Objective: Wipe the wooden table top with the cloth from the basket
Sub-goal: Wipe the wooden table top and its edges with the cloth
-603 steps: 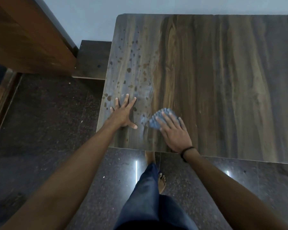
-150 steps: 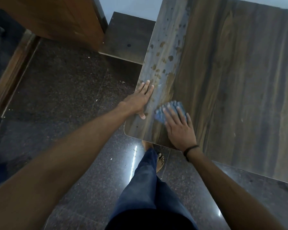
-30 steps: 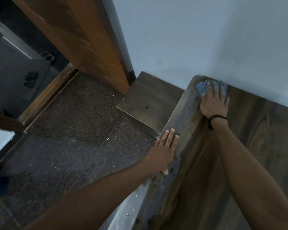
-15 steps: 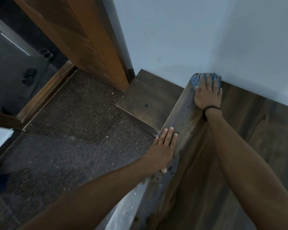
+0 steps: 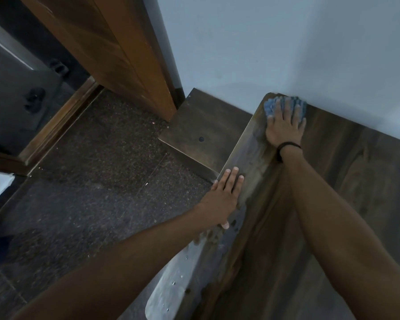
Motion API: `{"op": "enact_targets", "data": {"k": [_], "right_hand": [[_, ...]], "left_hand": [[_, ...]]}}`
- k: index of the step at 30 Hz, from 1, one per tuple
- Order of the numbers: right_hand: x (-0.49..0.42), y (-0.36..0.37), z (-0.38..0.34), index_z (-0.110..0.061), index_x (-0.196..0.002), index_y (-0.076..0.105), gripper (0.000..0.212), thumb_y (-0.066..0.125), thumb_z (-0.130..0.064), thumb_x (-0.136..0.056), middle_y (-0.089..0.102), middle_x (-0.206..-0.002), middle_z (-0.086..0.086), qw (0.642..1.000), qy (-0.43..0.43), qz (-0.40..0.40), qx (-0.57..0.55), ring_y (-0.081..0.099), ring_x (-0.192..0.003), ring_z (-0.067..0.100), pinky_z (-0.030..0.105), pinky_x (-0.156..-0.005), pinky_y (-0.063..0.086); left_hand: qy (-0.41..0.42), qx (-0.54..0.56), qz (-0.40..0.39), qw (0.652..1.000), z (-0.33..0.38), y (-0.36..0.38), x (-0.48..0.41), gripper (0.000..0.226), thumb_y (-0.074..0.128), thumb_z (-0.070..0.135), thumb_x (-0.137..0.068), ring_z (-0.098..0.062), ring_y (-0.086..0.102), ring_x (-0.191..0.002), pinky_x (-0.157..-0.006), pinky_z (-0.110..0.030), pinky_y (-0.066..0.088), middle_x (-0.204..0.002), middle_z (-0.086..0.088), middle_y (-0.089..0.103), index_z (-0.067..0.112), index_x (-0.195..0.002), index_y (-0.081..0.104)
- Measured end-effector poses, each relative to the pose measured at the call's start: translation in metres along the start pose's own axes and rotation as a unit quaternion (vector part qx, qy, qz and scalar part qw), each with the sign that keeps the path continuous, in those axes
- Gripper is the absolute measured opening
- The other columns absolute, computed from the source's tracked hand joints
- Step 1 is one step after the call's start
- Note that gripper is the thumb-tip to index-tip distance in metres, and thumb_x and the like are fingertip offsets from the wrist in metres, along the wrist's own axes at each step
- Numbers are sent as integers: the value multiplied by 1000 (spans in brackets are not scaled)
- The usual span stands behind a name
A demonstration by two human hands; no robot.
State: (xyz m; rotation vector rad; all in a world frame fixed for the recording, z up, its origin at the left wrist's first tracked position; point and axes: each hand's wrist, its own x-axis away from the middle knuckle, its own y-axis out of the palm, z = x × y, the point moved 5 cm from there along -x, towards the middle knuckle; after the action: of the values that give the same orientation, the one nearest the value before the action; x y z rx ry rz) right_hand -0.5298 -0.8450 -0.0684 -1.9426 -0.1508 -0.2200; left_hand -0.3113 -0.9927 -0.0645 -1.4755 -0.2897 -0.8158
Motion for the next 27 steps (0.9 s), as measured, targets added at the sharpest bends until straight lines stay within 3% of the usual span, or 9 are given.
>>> {"op": "enact_targets", "data": {"k": [5, 11, 17, 23, 25, 27], "right_hand": [[62, 19, -5, -29, -161, 13, 55, 24, -38, -108, 6, -169, -2, 994, -106, 1, 40, 1, -156, 26, 56, -122, 8], [34, 3, 13, -31, -161, 7, 56, 22, -39, -108, -1, -170, -1, 1000, 1, 3, 0, -5, -156, 27, 56, -123, 1], [81, 15, 9, -32, -161, 12, 54, 22, -39, -108, 6, -169, -4, 991, -122, -25, 40, 0, -156, 24, 56, -123, 8], [38, -8, 31, -34, -161, 5, 57, 23, -42, -107, -3, -169, -6, 1000, 24, -4, -2, -6, -155, 25, 56, -124, 0], [32, -1, 9, -35, -161, 4, 57, 22, -43, -107, -7, -169, -7, 1000, 3, -19, -2, -9, -155, 24, 54, -123, -4], [45, 8, -7, -35, -161, 5, 56, 22, -42, -108, -6, -169, -8, 996, -72, -45, 23, -10, -155, 21, 53, -122, -3]], "left_hand": [[0, -1, -16, 1000, 0, -6, 3, 146, 89, 34, -68, -36, -32, -145, -121, -50, 2, -154, -19, -40, 3, -151, -26], [-13, -18, -32, 999, 1, -5, -1, 148, 89, 36, -68, -37, -33, -144, -121, -50, 3, -152, -19, -44, 3, -149, -30], [-12, -14, -37, 999, 1, -8, 4, 147, 89, 35, -68, -36, -33, -144, -121, -50, 3, -152, -19, -43, 3, -150, -30], [-6, -15, -26, 1000, 3, -6, 1, 147, 88, 37, -69, -39, -33, -143, -121, -53, 3, -151, -22, -43, 1, -148, -31], [1, -20, -13, 1000, 2, -5, 3, 148, 89, 39, -67, -40, -32, -144, -121, -53, 4, -153, -22, -40, 0, -149, -28], [12, -13, -7, 1000, 1, -3, 4, 147, 88, 40, -67, -39, -30, -145, -121, -52, 4, -154, -23, -38, 0, -150, -26]]}}
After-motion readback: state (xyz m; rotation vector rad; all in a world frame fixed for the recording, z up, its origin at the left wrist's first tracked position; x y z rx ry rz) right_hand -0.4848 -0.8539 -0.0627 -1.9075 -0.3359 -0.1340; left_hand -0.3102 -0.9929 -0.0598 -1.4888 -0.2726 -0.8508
